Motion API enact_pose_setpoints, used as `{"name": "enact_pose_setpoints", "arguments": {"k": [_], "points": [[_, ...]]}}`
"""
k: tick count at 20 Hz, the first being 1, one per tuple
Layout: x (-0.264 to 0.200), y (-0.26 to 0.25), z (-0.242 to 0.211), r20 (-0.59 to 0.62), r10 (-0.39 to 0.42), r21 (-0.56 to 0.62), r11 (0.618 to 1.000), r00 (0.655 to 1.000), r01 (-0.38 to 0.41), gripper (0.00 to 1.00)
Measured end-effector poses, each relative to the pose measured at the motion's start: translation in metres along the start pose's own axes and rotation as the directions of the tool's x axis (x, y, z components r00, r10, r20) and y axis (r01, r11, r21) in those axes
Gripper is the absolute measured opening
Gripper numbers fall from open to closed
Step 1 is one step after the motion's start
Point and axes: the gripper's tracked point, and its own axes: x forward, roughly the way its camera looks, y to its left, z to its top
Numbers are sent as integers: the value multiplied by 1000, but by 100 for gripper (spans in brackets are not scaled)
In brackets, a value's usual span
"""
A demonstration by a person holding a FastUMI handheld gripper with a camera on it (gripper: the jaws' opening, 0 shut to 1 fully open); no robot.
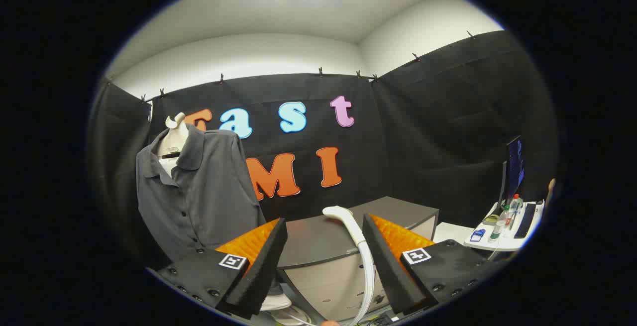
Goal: Iron the clothes twice with a garment steamer, once on the left side and once on the right side.
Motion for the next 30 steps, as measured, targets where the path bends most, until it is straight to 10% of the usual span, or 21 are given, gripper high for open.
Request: {"name": "enact_pose_setpoints", "arguments": {"k": [18,30], "points": [[25,-14,-12,-52,-4,2,1000,999,4,98],[120,-63,-28,-144,37,-31,999,989,-42,98]]}}
